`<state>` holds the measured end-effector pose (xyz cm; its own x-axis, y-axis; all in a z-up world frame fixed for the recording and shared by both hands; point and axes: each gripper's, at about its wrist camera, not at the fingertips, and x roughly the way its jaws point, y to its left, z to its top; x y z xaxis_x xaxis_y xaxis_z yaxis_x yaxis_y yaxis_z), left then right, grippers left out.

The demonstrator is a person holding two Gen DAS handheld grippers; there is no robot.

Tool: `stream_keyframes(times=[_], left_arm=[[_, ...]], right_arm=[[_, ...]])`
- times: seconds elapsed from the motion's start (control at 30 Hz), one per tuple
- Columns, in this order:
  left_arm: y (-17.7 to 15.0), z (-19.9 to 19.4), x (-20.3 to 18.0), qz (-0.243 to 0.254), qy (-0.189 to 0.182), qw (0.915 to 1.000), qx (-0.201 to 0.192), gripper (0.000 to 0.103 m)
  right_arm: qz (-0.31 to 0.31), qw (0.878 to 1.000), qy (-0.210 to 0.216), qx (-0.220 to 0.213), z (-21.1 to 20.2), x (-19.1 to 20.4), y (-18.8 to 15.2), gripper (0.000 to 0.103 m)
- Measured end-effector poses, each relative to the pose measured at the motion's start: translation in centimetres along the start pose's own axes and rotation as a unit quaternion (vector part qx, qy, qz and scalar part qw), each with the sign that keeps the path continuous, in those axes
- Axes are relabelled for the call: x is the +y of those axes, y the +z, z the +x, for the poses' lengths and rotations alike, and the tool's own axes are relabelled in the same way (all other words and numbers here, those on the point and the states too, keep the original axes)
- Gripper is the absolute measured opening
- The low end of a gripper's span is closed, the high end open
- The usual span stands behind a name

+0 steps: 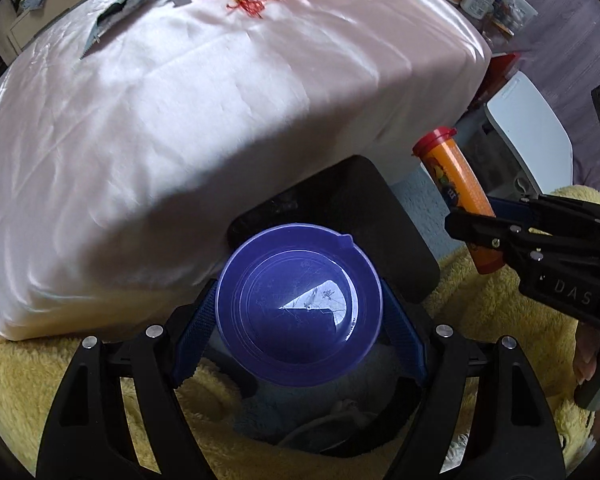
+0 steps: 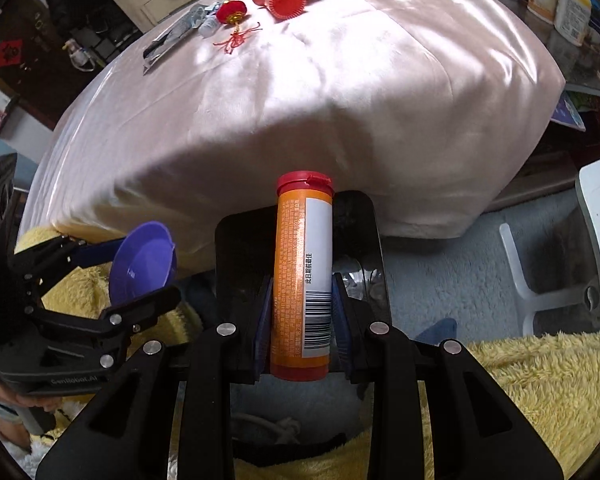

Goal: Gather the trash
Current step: 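Lower the plate and tube into the black bin and open both tools, then grasp the green-printed snack packet with the left tool while the right tool grasps the pink cone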

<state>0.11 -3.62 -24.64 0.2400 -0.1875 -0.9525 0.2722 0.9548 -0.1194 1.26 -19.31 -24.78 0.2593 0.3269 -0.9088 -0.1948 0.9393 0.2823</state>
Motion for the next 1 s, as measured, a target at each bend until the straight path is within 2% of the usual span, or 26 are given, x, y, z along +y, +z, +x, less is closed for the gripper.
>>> stream_keyframes(times=[0.3,0.4,0.47,0.63,0.8,1.0], left_arm=[[-0.6,2.1,-0.8,0.013,-0.027,0.9988,0.038,0.075],[-0.6,2.2,-0.8,0.012,-0.026,0.9988,0.040,0.077],[-0.6,2.0,-0.6,0.009,-0.023,0.9990,0.036,0.086],[-0.3,1.4,-0.1,0.004,-0.017,0.9994,0.028,0.092],[0.3,0.2,0.8,0.000,-0.012,0.9999,0.011,0.093],[1.9,-2.6,2.5,-0.017,0.001,0.9995,-0.027,0.093]], right_arm=[[0.010,1.000,0.010,0.009,0.9,0.6,0.4,0.031],[0.012,1.000,0.006,0.006,0.7,0.6,0.7,0.040],[0.015,1.000,0.004,0.003,0.6,0.6,0.9,0.045],[0.025,1.000,0.001,-0.003,0.2,0.1,1.4,0.051],[0.035,0.999,0.003,-0.017,-0.6,-0.4,2.0,0.054],[0.036,0.998,0.005,-0.054,-2.7,-0.8,4.1,0.056]])
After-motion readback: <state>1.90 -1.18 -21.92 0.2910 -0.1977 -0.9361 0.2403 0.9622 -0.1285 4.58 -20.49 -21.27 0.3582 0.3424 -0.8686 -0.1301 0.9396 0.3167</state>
